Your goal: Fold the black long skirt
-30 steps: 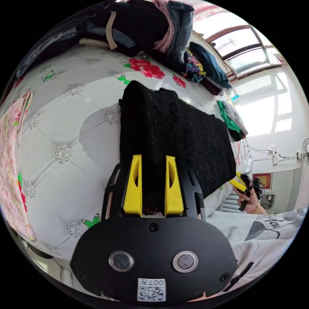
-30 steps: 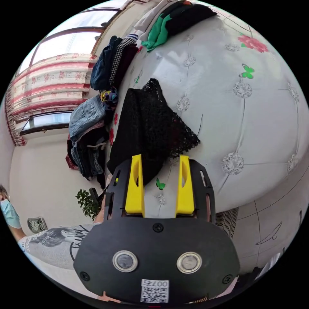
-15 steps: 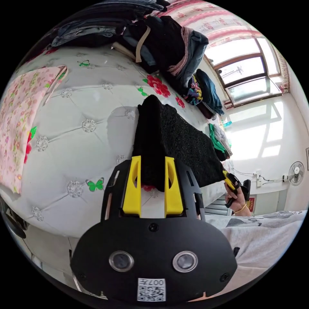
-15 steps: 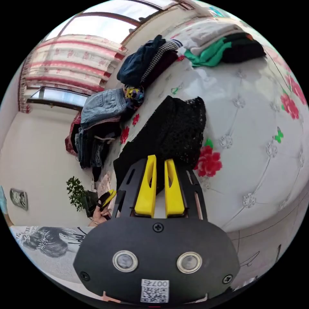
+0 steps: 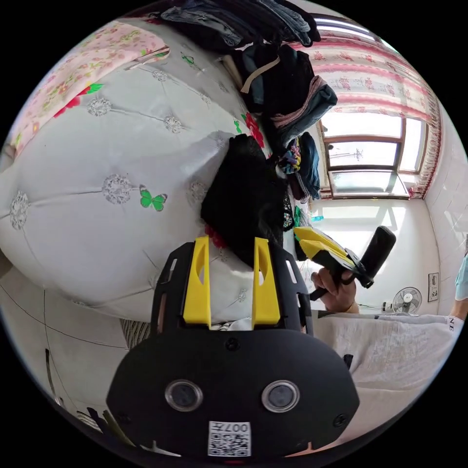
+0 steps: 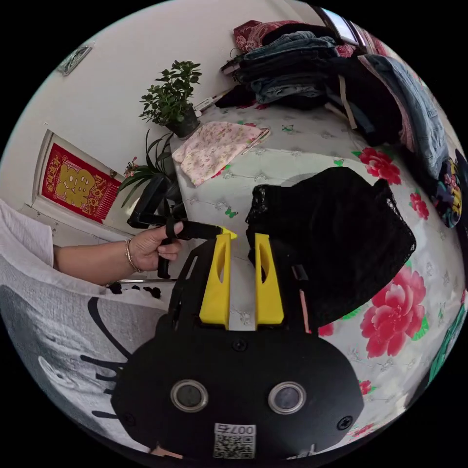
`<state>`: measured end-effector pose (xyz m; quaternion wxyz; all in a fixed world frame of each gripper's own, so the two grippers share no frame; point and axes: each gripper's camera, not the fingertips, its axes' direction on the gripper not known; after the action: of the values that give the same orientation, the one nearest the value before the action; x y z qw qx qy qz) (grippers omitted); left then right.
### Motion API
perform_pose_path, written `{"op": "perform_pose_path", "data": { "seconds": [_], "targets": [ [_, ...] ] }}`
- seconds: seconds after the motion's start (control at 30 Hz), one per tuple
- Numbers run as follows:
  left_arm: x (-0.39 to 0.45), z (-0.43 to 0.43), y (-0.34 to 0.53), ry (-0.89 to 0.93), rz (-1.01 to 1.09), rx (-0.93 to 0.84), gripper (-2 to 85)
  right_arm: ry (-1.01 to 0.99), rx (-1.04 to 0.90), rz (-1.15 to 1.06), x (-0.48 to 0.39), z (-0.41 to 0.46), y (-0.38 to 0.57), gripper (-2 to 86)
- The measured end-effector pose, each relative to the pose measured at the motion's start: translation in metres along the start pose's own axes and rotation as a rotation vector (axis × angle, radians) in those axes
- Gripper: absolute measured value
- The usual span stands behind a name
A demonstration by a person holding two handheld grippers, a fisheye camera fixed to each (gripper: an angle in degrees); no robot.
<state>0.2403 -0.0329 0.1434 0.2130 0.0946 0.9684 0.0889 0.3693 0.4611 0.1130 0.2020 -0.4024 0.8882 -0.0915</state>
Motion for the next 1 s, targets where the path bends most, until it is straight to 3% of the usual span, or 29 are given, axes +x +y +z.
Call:
{"op": "perform_pose_path", "data": {
  "seconds": [0.1, 0.23, 0.37, 0.47, 0.57, 0.63, 0.67, 0.87, 1.0],
  "targets": [
    [-0.020, -0.006, 0.005, 0.040, -0.023, -0.005, 13.4, -0.024, 0.030, 0.060, 0.023, -0.009, 0.014, 5.0],
    [-0.041, -0.004, 0.002, 0.099, -0.032, -0.038, 15.5, -0.018, 0.121, 0.354, 0.106, -0.049, 0.052, 6.7],
    [-0.053, 0.006, -0.011, 0.195, -0.033, -0.063, 18.5, -0.177, 0.217, 0.707, 0.187, -0.062, 0.106, 8.3],
    [-0.061, 0.016, -0.026, 0.260, -0.045, -0.087, 19.8, -0.318, 0.235, 0.844, 0.215, -0.047, 0.129, 8.6],
    [-0.072, 0.023, -0.047, 0.322, -0.075, -0.100, 17.5, -0.428, 0.193, 0.908, 0.231, -0.025, 0.136, 7.6],
    [-0.083, 0.030, -0.060, 0.361, -0.131, -0.137, 7.0, -0.498, 0.215, 0.956, 0.239, -0.019, 0.141, 6.6],
    [-0.088, 0.031, -0.066, 0.375, -0.169, -0.161, 5.7, -0.535, 0.229, 0.979, 0.244, -0.021, 0.143, 5.9],
    [-0.061, -0.009, -0.069, 0.442, -0.076, -0.108, 4.6, -0.604, 0.355, 0.817, 0.227, -0.079, 0.136, 3.4],
    [-0.075, -0.019, -0.071, 0.559, -0.186, -0.083, 4.4, -0.671, 0.370, 0.834, 0.229, -0.087, 0.129, 2.4]
  ]
}}
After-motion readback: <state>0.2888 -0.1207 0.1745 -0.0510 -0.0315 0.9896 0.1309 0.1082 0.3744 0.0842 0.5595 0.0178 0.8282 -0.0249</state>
